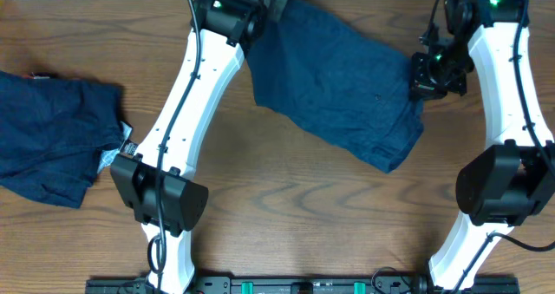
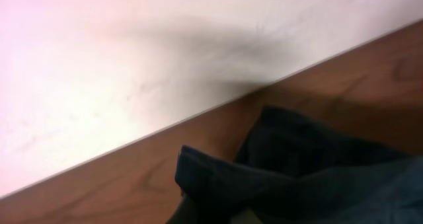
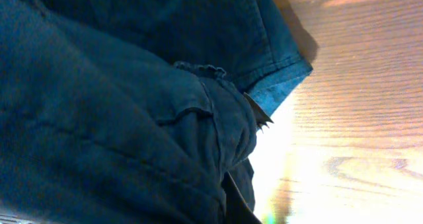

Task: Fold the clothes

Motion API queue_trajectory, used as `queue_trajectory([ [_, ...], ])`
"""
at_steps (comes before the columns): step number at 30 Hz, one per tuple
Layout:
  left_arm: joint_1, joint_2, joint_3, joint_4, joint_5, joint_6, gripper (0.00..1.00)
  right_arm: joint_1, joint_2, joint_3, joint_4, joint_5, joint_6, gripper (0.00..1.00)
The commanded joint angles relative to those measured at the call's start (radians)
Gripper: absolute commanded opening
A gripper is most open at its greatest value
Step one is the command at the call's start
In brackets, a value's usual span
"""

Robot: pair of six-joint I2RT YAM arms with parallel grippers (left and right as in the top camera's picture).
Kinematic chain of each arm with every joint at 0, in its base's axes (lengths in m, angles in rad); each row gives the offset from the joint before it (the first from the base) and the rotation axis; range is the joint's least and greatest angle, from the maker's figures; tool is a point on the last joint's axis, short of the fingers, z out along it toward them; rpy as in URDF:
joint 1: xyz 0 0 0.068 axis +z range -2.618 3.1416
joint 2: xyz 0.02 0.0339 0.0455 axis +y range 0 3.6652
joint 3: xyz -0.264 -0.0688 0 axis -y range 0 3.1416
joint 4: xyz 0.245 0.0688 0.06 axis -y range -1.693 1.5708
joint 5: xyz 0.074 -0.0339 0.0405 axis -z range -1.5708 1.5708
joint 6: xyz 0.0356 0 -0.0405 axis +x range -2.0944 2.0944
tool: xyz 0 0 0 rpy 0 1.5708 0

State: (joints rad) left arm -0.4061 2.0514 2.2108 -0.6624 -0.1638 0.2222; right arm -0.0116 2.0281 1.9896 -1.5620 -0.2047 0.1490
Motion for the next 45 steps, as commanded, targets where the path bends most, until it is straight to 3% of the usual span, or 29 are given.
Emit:
queue_trajectory([
  [1, -0.006, 0.016, 0.014, 0.032, 0.000, 0.021, 0.06, 0.034, 0.005, -0.023, 0.004, 0.014, 0.021, 0.01],
  [7, -0.012, 0.016, 0.014, -0.086, 0.000, 0.020, 0.06, 0.063, 0.005, -0.130, 0.082, 0.014, 0.032, 0.01],
  [11, -0.010, 0.016, 0.014, -0.151, 0.000, 0.021, 0.06, 0.038, 0.005, -0.276, 0.188, -0.002, 0.126, 0.01],
  [17, -0.010, 0.017, 0.014, -0.120, 0.000, 0.040, 0.06, 0.026, 0.005, -0.544, 0.364, -0.118, 0.174, 0.01],
  [22, -0.011, 0.023, 0.014, -0.113, 0.000, 0.039, 0.06, 0.024, 0.005, -0.661, 0.485, -0.116, 0.214, 0.01],
  [30, -0.013, 0.036, 0.013, -0.137, 0.000, 0.034, 0.06, 0.006, 0.005, -0.637, 0.566, -0.090, 0.240, 0.01],
  [39, -0.013, 0.036, 0.012, -0.137, 0.002, 0.028, 0.06, -0.073, 0.005, -0.491, 0.574, -0.053, 0.251, 0.01],
  [45, -0.013, 0.040, 0.010, -0.146, 0.118, 0.027, 0.06, -0.102, 0.005, -0.399, 0.567, 0.000, 0.248, 0.01],
])
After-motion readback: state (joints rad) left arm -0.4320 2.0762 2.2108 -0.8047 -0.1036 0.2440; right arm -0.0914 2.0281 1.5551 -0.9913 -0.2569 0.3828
